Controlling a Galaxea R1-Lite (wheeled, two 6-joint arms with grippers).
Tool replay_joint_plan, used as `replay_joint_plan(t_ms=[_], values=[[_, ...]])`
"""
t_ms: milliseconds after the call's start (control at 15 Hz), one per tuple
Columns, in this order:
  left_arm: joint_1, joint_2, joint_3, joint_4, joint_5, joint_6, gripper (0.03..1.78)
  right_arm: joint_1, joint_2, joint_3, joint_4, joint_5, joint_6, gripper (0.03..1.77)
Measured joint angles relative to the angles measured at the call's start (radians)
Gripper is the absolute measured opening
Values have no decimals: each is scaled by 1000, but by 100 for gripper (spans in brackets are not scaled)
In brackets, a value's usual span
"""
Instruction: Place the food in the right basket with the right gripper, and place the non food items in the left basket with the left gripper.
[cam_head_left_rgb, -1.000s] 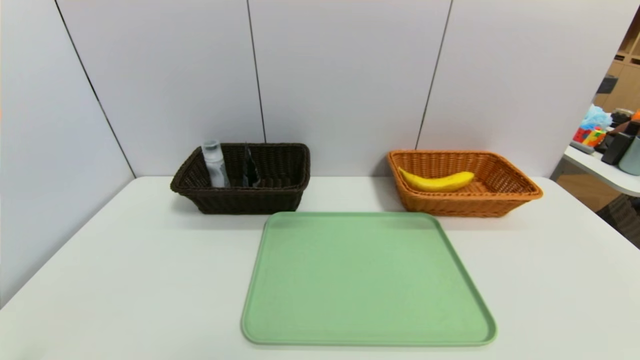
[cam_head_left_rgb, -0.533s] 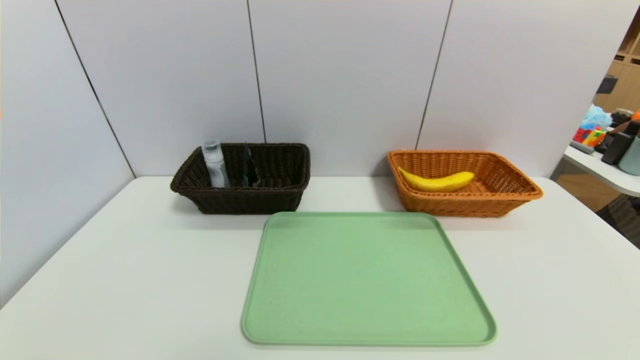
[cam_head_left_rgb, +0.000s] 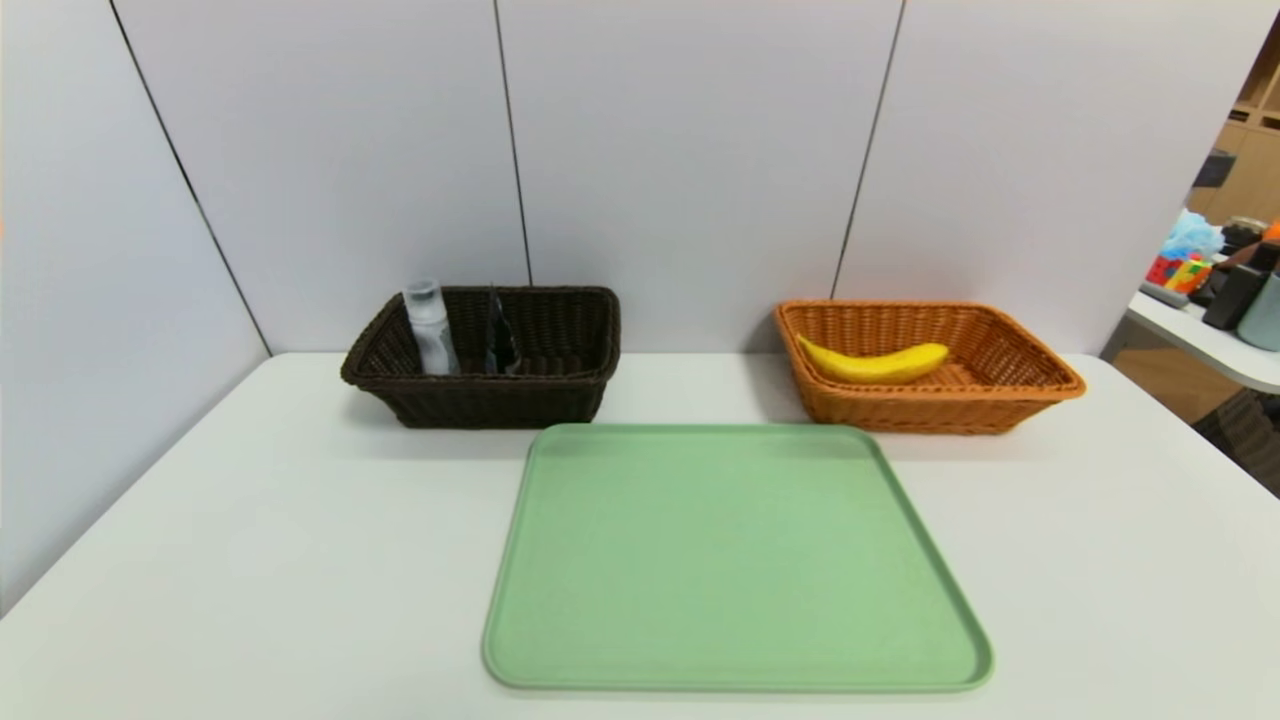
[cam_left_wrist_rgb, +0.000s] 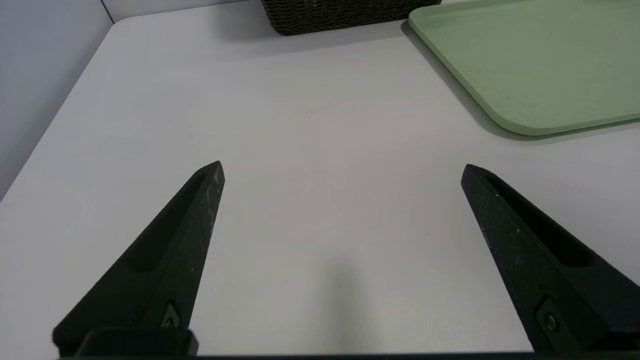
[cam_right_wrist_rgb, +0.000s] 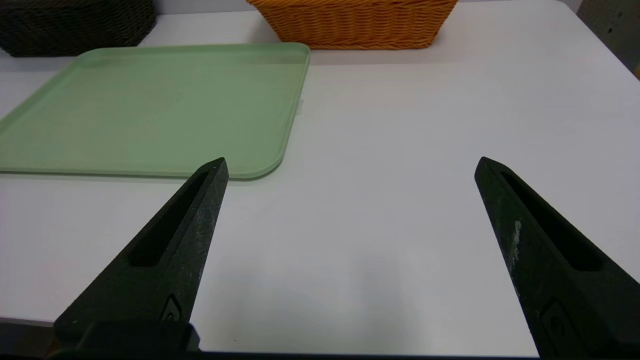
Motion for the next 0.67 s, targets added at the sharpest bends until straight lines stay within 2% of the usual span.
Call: replay_joint_plan(t_ms=[467,667], values=[[-2,-74,11,-6,0,-5,169,0,-72,135,-243,-13,-43,170],[-2,-79,25,-59,0,-5,169,0,-77,212,-343,-13,-44,170]])
